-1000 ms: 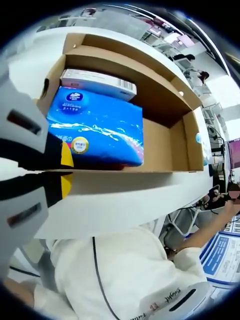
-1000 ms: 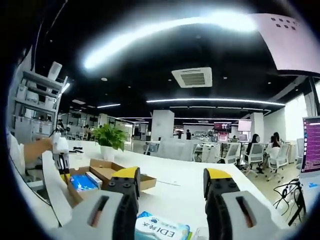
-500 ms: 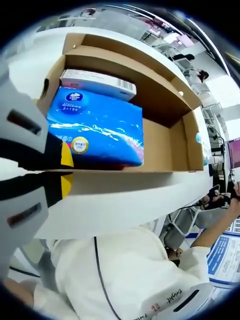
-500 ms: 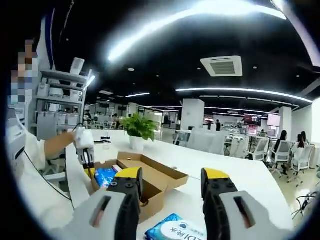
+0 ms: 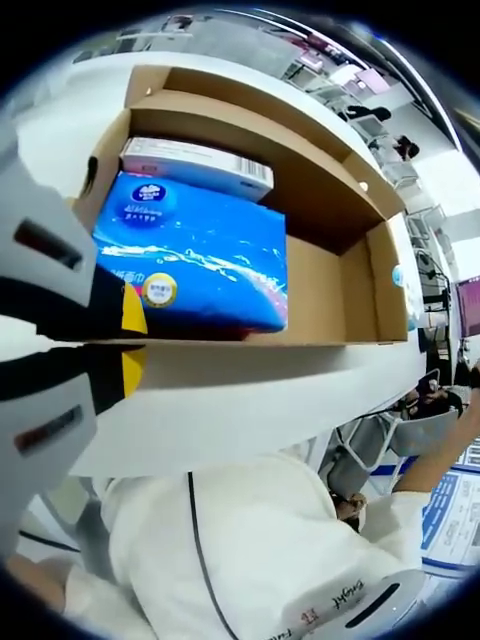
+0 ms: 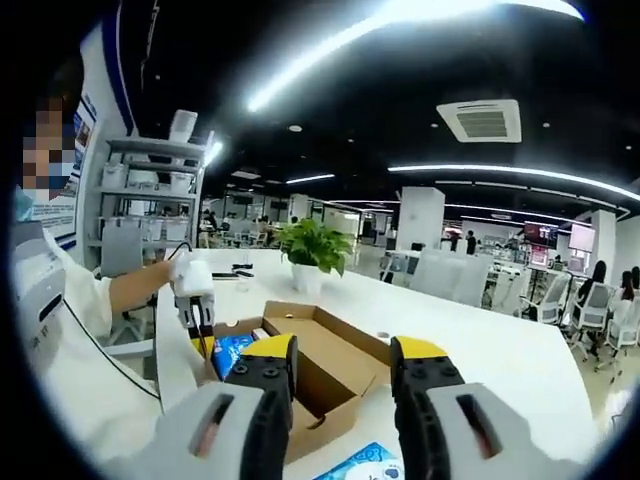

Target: Operate the shoe box by opening the lid, removing the specified soft item, and placing it in the target area until the item is outside and the box remains undamaged.

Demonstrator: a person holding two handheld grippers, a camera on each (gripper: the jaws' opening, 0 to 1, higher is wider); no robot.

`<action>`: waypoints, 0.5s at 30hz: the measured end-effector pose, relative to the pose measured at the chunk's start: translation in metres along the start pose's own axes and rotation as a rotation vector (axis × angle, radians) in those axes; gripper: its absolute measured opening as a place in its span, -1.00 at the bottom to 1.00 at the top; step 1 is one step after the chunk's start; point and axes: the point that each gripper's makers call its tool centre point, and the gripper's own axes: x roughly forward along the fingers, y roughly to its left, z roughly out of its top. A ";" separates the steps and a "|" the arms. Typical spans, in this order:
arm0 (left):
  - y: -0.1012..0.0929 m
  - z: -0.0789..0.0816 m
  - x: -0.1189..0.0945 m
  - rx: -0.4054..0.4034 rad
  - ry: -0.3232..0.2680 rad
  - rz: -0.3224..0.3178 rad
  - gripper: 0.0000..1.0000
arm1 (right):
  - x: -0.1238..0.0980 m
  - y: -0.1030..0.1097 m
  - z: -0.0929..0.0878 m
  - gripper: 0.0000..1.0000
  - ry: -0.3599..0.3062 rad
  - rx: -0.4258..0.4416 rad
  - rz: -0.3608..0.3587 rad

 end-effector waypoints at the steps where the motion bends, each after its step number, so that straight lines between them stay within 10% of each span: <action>1: 0.000 0.000 0.000 0.000 0.001 -0.001 -0.98 | 0.002 0.002 0.001 -0.26 -0.001 -0.004 0.016; 15: 0.000 -0.001 0.000 -0.005 0.005 -0.002 -0.98 | 0.034 0.018 0.019 -0.22 0.068 -0.058 0.157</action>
